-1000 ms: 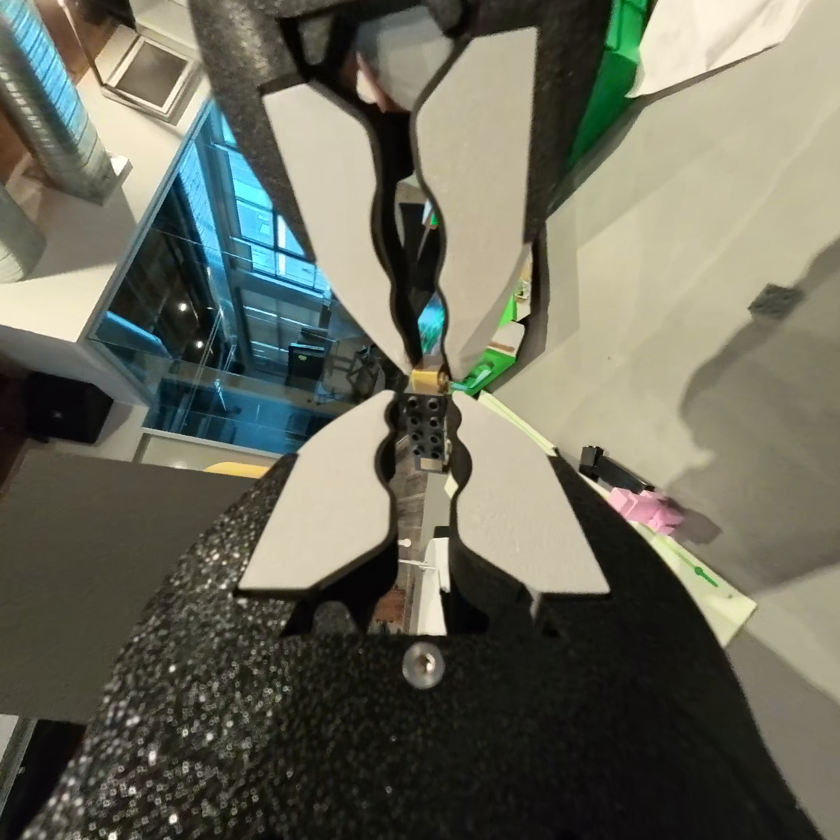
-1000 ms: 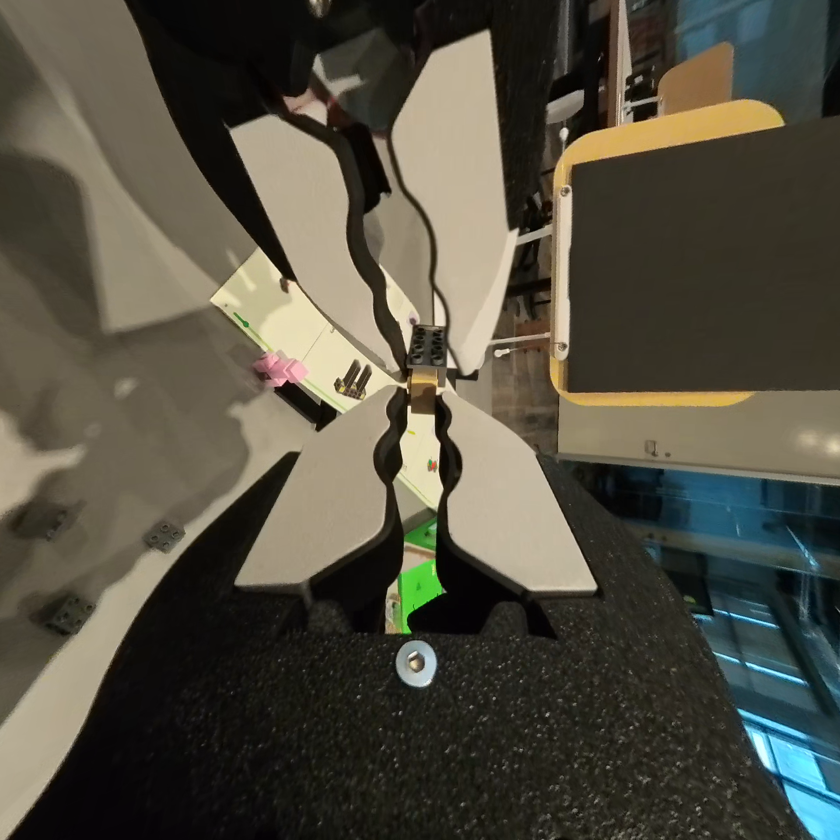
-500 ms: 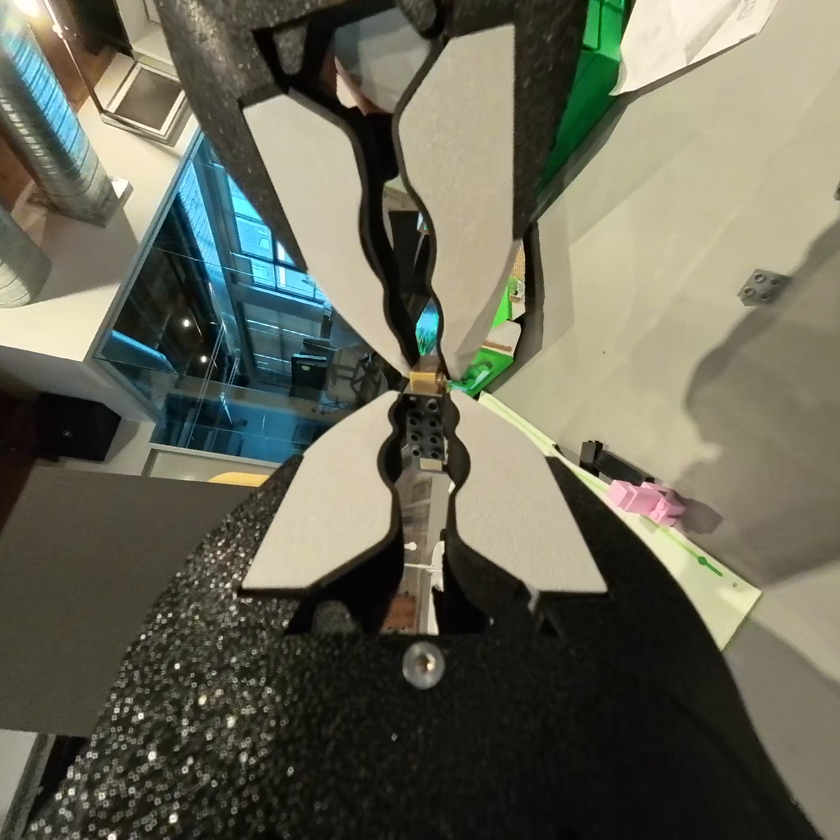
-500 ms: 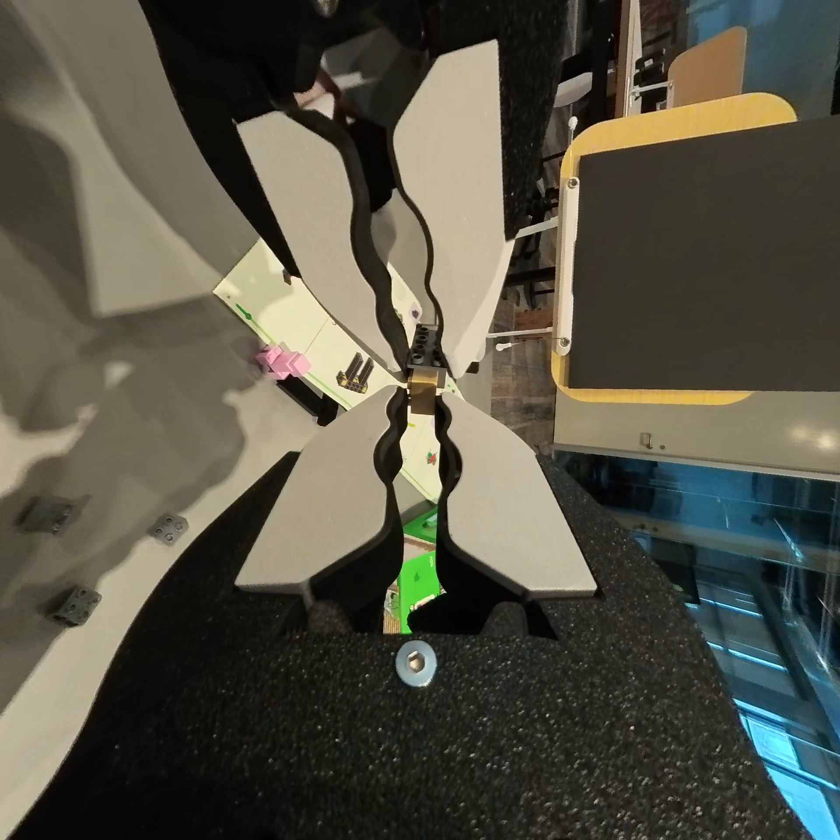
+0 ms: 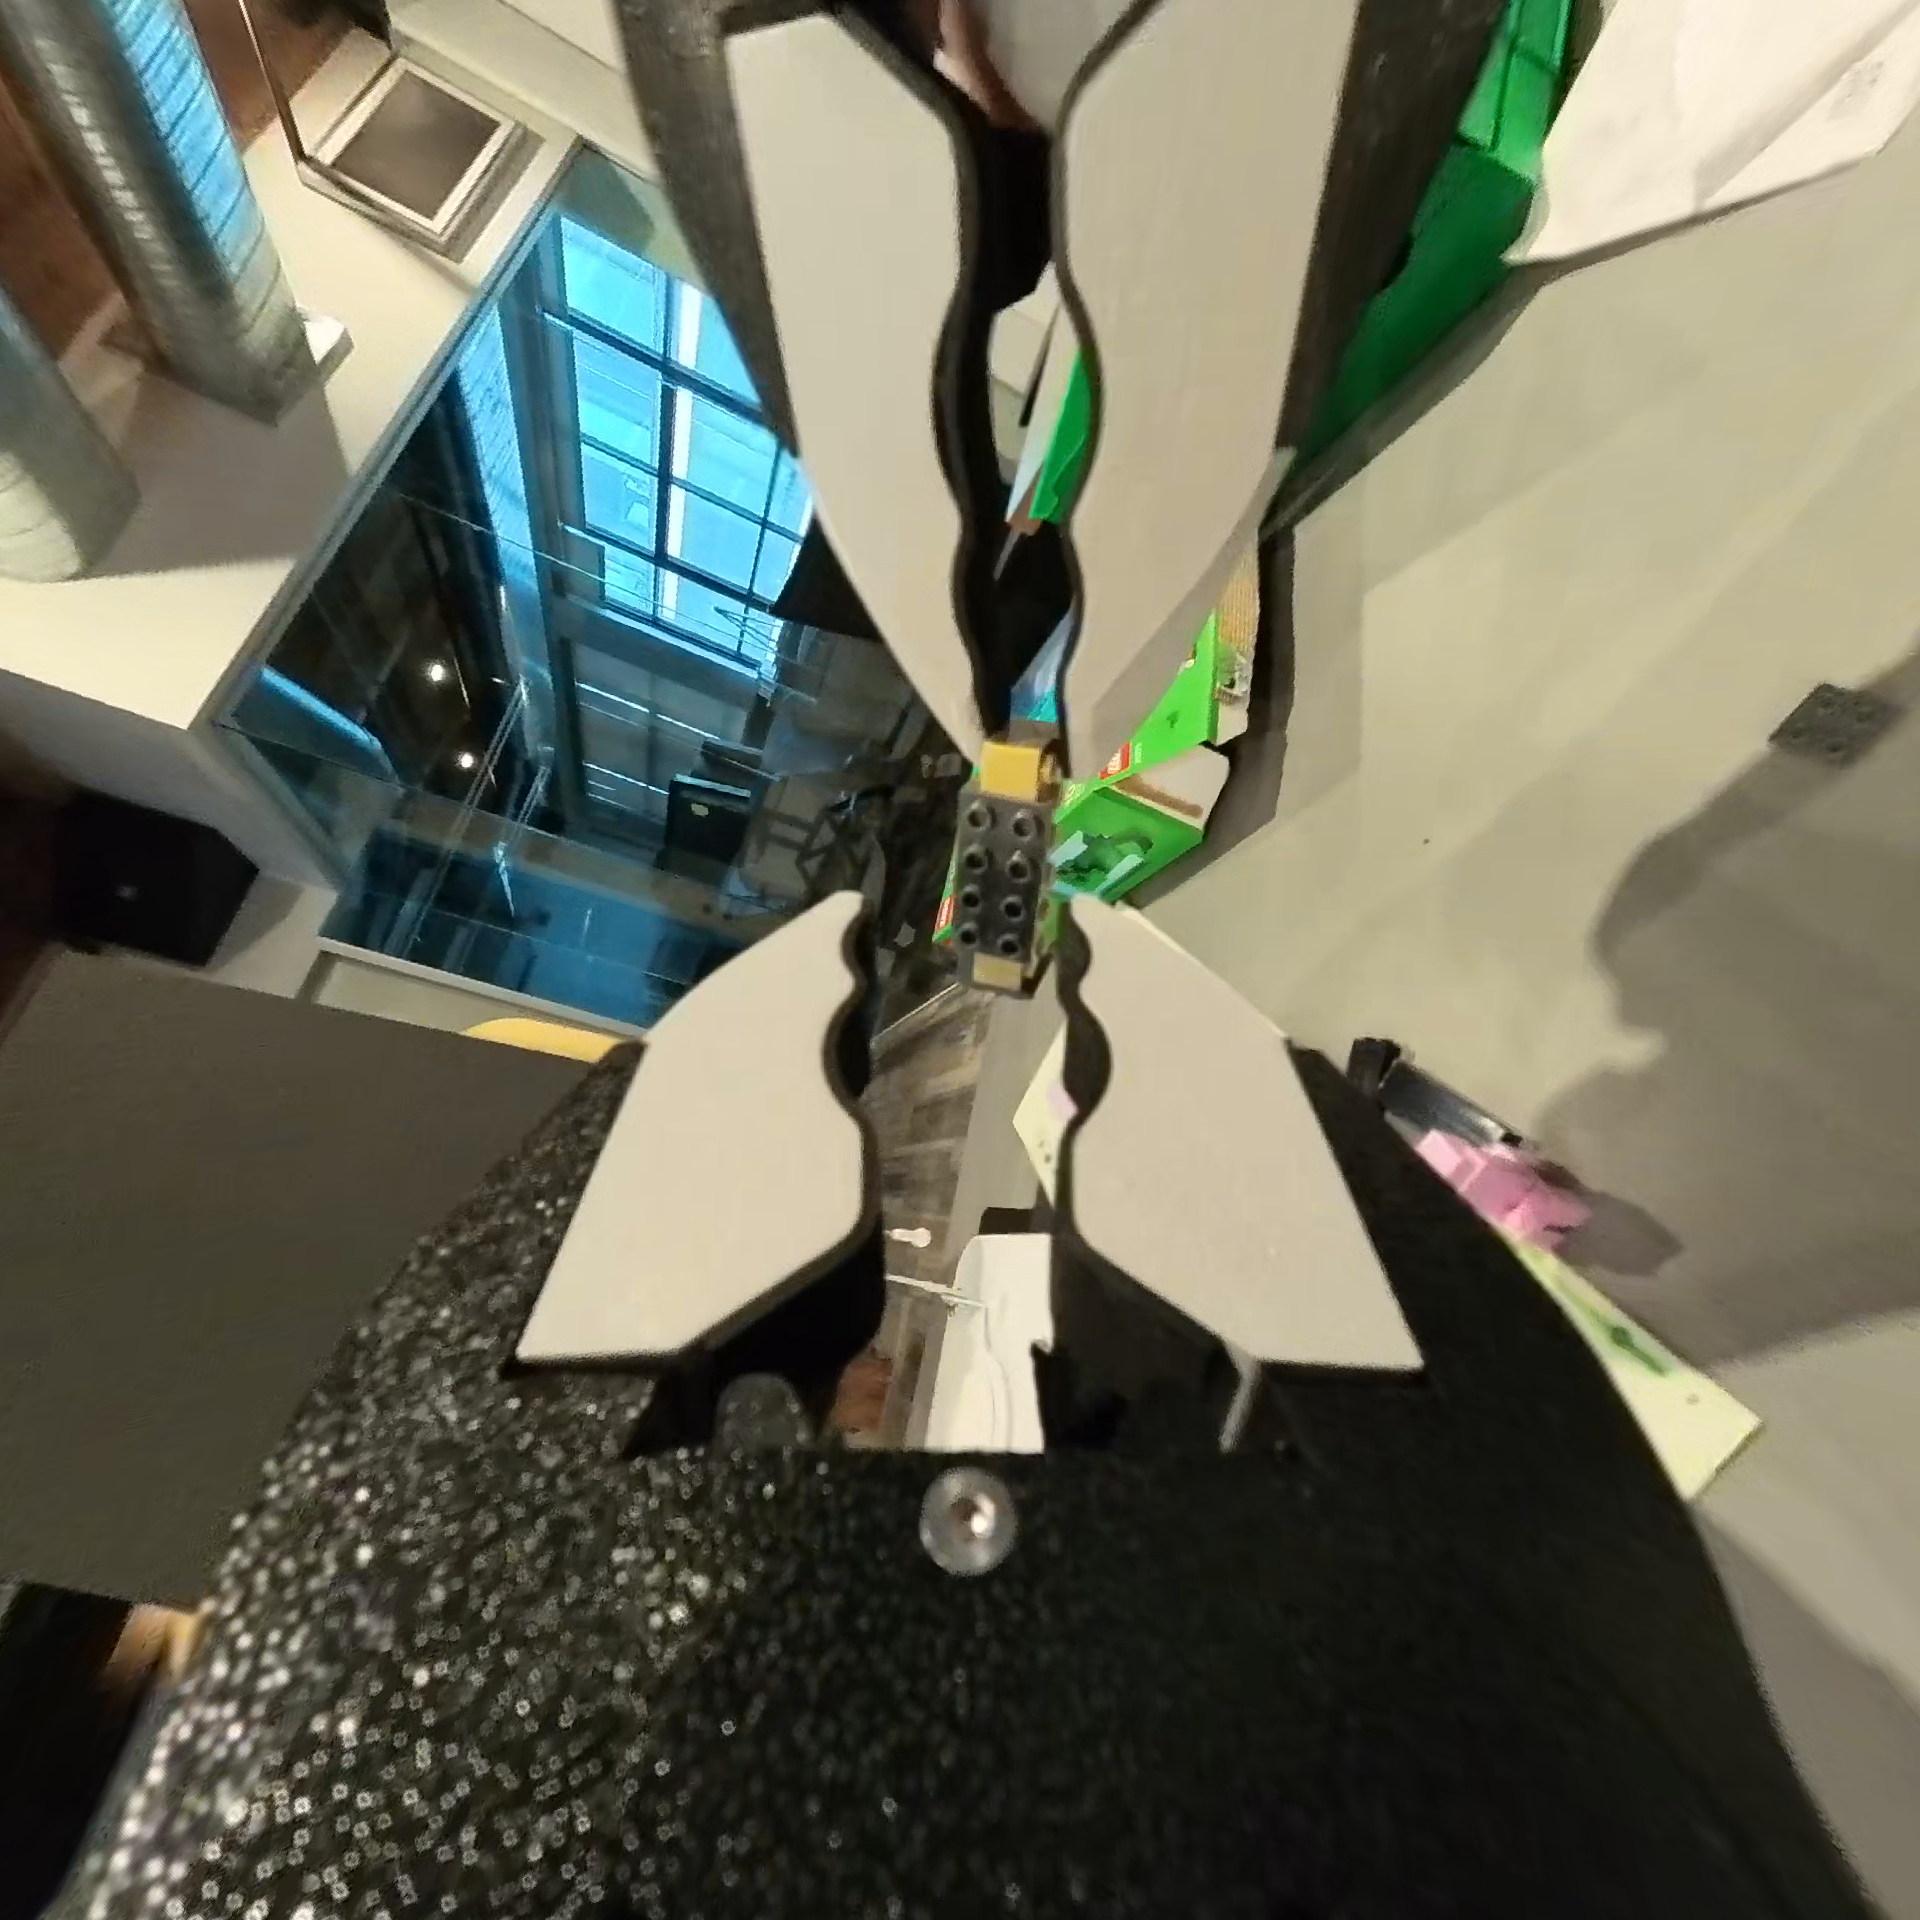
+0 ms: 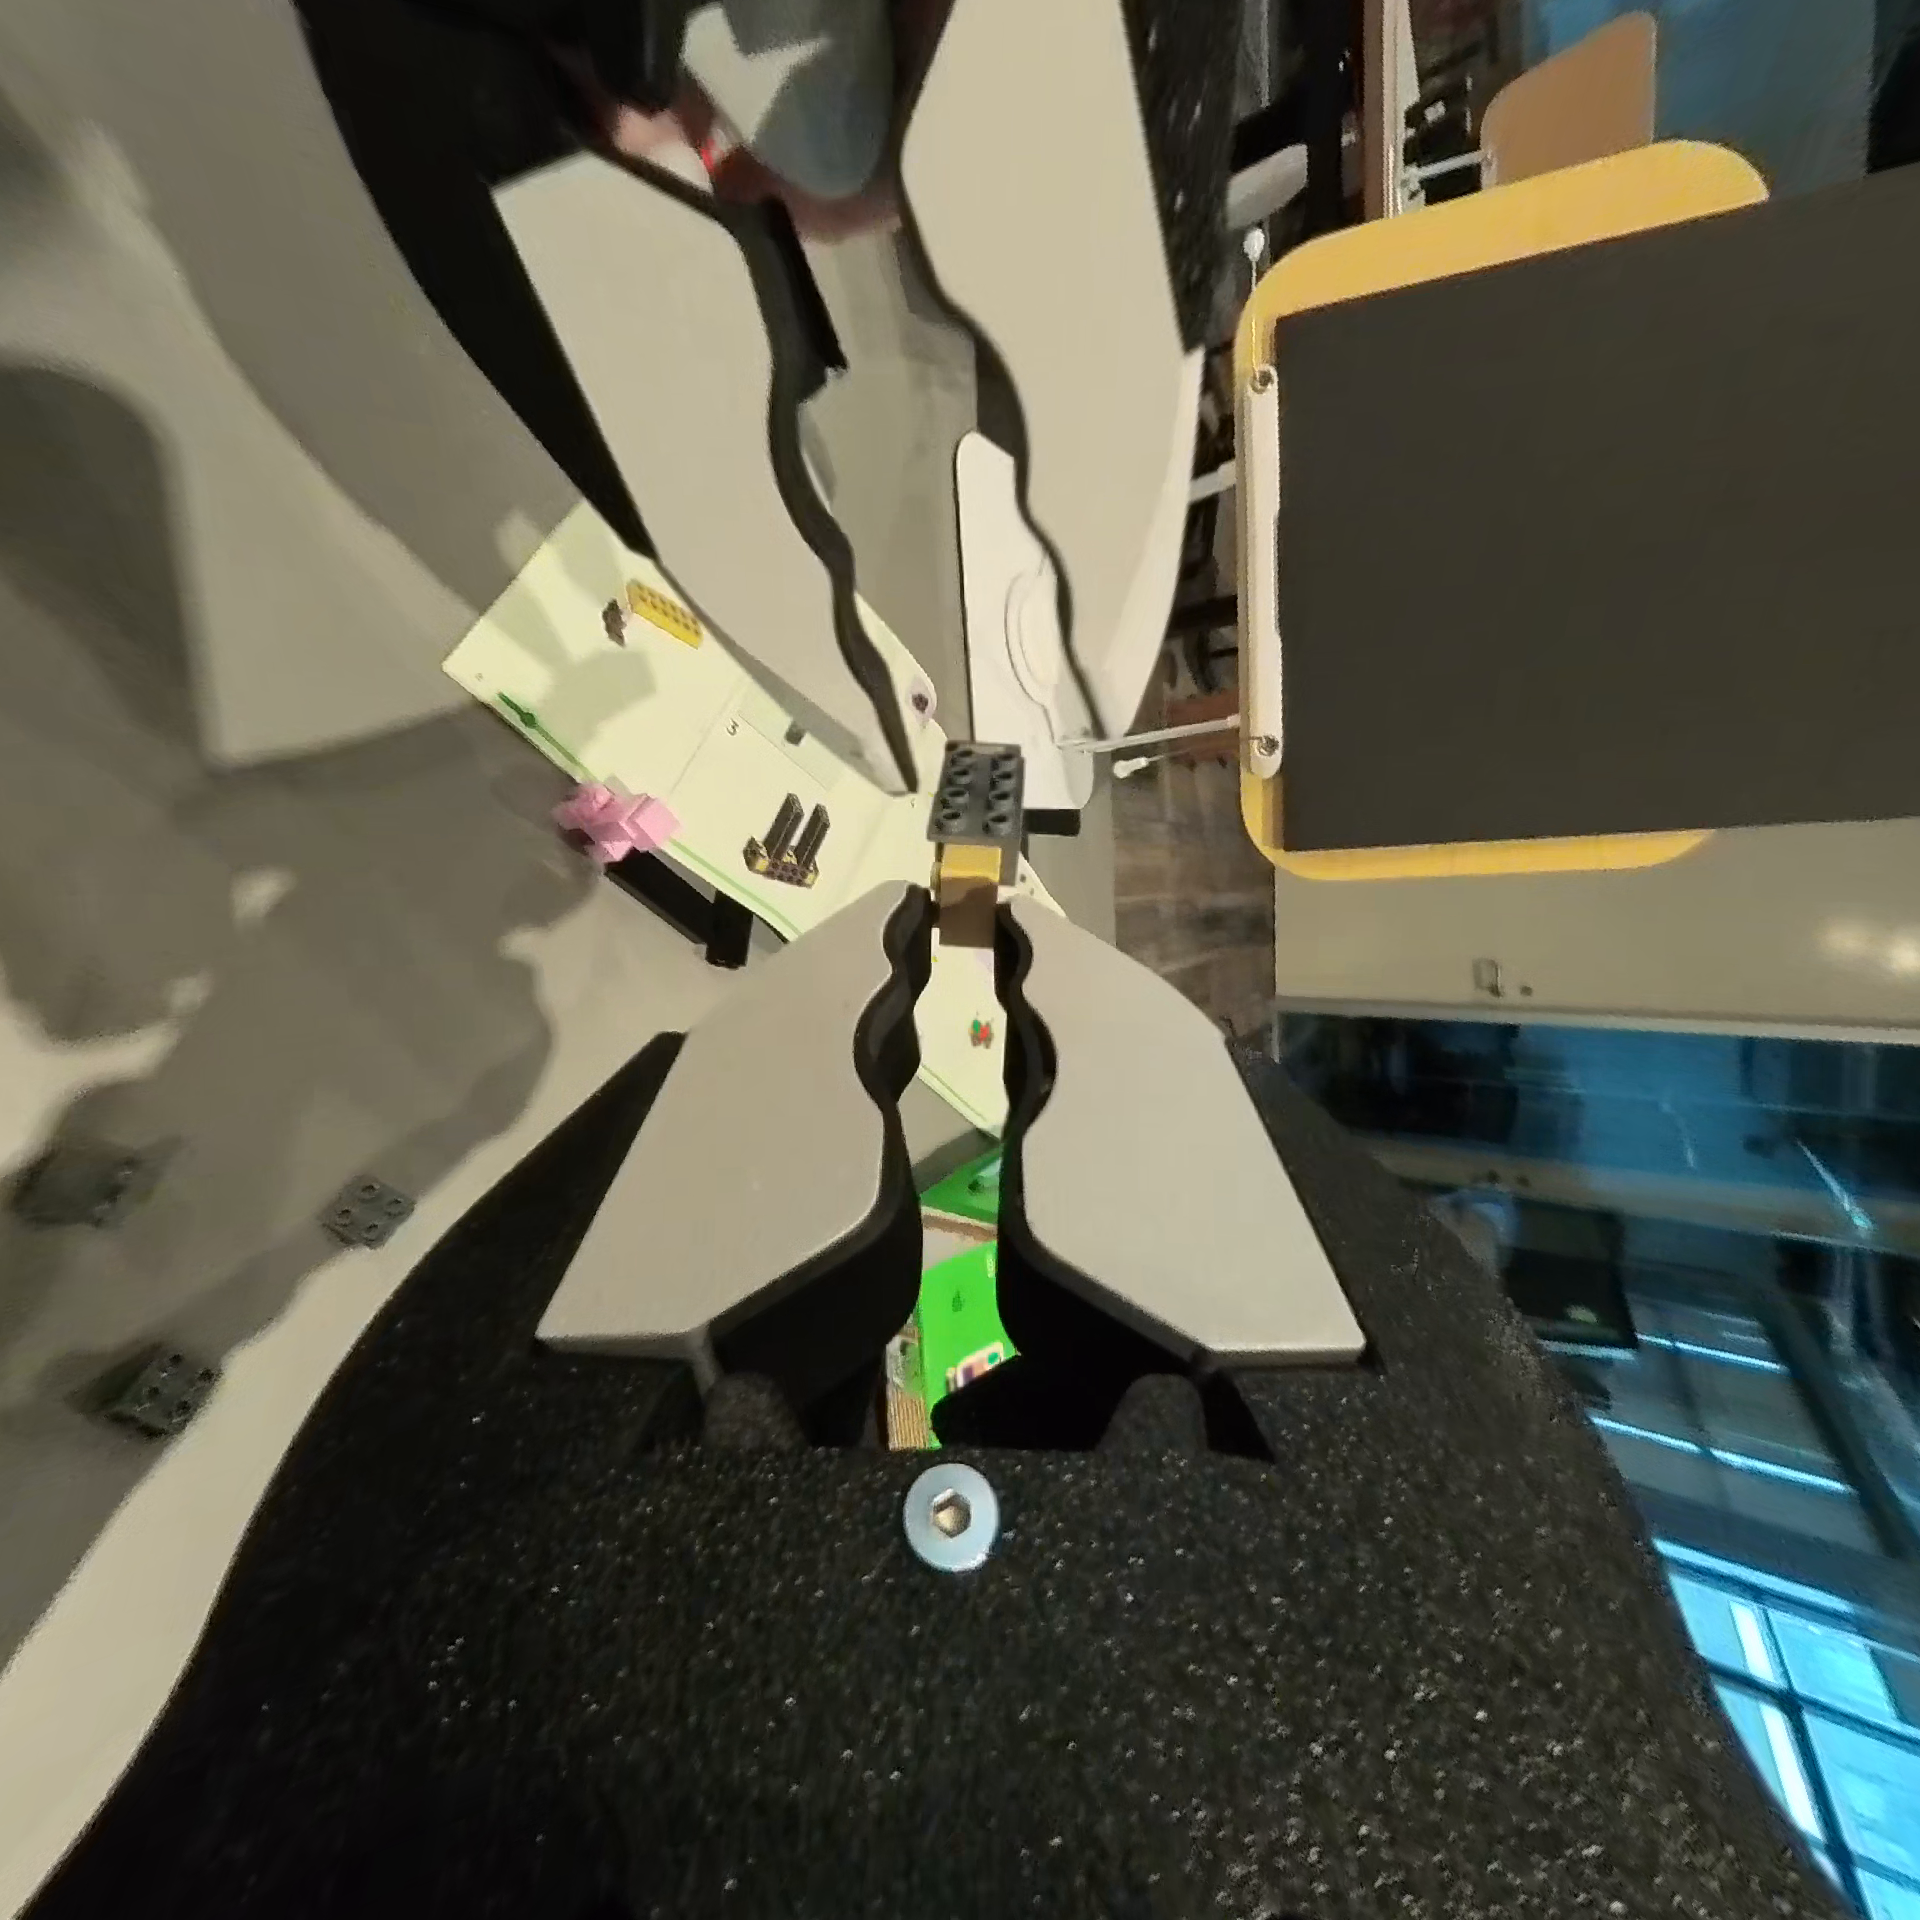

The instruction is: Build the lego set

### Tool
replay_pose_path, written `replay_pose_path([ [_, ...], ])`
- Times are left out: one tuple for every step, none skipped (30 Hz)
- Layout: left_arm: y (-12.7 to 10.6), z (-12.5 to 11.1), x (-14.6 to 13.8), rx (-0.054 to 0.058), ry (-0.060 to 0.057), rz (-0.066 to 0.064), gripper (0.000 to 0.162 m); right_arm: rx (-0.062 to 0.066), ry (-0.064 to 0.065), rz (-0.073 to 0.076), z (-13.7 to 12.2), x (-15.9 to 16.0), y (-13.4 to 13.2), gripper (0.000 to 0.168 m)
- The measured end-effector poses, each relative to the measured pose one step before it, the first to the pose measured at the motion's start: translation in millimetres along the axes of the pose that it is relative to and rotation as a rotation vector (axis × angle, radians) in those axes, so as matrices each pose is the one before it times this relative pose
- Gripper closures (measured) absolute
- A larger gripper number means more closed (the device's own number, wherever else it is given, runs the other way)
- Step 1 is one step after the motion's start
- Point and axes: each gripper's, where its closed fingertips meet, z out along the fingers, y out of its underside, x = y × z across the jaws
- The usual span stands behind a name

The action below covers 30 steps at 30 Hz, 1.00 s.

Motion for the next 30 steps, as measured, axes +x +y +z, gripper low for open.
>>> replay_pose_path([
  [0.38,0.39,0.51,-0.0059,-0.0042,0.016,0.134,0.0016,0.0005,-0.0046,-0.21,-0.38,-0.81,0.157],
  [0.77,0.4,0.22,-0.0086,-0.0063,0.0185,0.137,0.0008,-0.0014,-0.0016,-0.13,-0.44,-0.47,0.157],
  [0.7,0.4,0.84,-0.0064,-0.0004,0.0147,0.138,0.0013,-0.0017,0.0007,-0.01,-0.35,-0.23,0.157],
  [0.3,0.36,1.32,-0.0034,0.0046,0.0067,0.14,0.0001,-0.0022,0.0003,0.08,-0.31,-0.14,0.157],
  [0.08,0.43,1.07,-0.0016,0.0055,0.0011,0.141,0.0004,-0.0013,-0.0012,0.17,-0.33,0.04,0.157],
  [0.22,0.24,0.85,-0.0012,0.0043,0.0012,0.141,0.0014,-0.0034,-0.0002,0.12,-0.59,-0.33,0.157],
  [0.23,0.12,0.42,-0.0018,0.0012,0.0036,0.141,0.0012,-0.0016,-0.0009,0.01,-0.39,-0.37,0.157],
  [0.28,0.07,0.19,-0.0026,-0.0003,0.0058,0.139,0.0,-0.0001,-0.0018,-0.15,-0.12,-0.09,0.157],
  [0.26,0.14,0.22,-0.0035,-0.0011,0.0074,0.138,0.0017,-0.0007,-0.0008,-0.24,-0.23,-0.19,0.157],
  [0.33,0.27,0.14,-0.003,-0.0023,0.007,0.137,0.0007,-0.0016,0.0008,-0.34,-0.1,-0.01,0.157],
  [0.37,0.18,0.01,-0.0025,-0.0026,0.0048,0.136,-0.0001,-0.0015,0.0001,-0.34,-0.08,0.22,0.157],
  [0.7,0.19,-0.25,-0.0032,-0.0022,0.002,0.134,0.0036,-0.0019,0.0,-0.49,-0.25,-0.26,0.157],
  [0.88,0.08,0.04,-0.0014,0.0016,0.0003,0.133,0.005,-0.0018,0.0012,-0.73,-0.24,-0.66,0.157],
  [0.23,-0.15,0.83,0.0028,0.0084,-0.0018,0.132,0.0013,-0.0004,0.0007,-0.46,0.02,-0.27,0.157],
  [-0.47,-0.31,0.65,0.0068,0.0081,-0.0058,0.13,0.0012,-0.0003,-0.0021,-0.16,-0.21,-0.31,0.157],
  [-1.09,-0.48,0.2,0.0081,0.003,-0.0047,0.131,0.0016,-0.0028,-0.0016,0.05,-0.73,-0.43,0.157],
  [-0.99,-0.4,-0.38,0.0053,-0.0032,0.0021,0.135,0.0017,-0.0035,-0.0008,0.35,-0.63,-0.58,0.157],
  [-0.43,-0.3,-0.29,0.0,-0.005,0.008,0.138,0.0012,0.0,-0.002,0.25,-0.31,-0.3,0.157],
  [0.27,-0.03,0.65,-0.0048,0.0018,0.0089,0.141,-0.0002,0.0004,-0.0004,0.25,-0.03,-0.06,0.157],
  [0.28,0.35,1.35,-0.0047,0.0067,0.0042,0.143,-0.0006,-0.001,0.0016,0.15,-0.08,0.21,0.157],
  [0.13,0.51,1.09,-0.0023,0.0041,0.0009,0.145,-0.0008,-0.0003,0.0005,-0.02,0.05,0.37,0.157],
  [0.11,0.24,0.54,-0.0018,0.0014,0.0024,0.145,-0.0015,-0.002,0.0008,0.14,-0.23,0.35,0.157],
  [0.25,0.08,0.46,-0.0024,0.0022,0.0034,0.145,-0.0014,-0.0032,0.0003,0.22,-0.59,0.22,0.157],
  [0.21,-0.24,0.19,-0.0022,0.002,0.0029,0.145,-0.0002,0.0,-0.0018,0.34,-0.19,-0.1,0.157],
  [0.22,-0.25,-0.11,-0.0005,0.0011,0.0016,0.146,-0.0004,0.0005,-0.0005,0.15,-0.07,-0.01,0.157],
  [0.0,-0.19,-0.14,0.0007,0.0009,-0.0009,0.146,0.0006,-0.0008,0.0015,0.01,-0.09,-0.02,0.157],
  [-0.03,-0.28,-0.1,0.0009,0.0006,-0.0018,0.146,0.0007,0.0005,-0.0008,-0.04,0.08,-0.06,0.157],
  [-0.01,-0.3,0.18,0.0003,0.0026,-0.0004,0.147,0.001,-0.0027,-0.0014,-0.11,-0.62,-0.17,0.157],
  [-0.07,-0.37,0.08,-0.0015,0.0009,0.0036,0.147,0.0,-0.0011,-0.0003,0.17,-0.32,-0.15,0.157],
  [0.22,-0.34,0.01,-0.0032,-0.0012,0.0077,0.147,-0.0008,-0.0017,-0.0017,0.2,-0.5,-0.08,0.157],
])
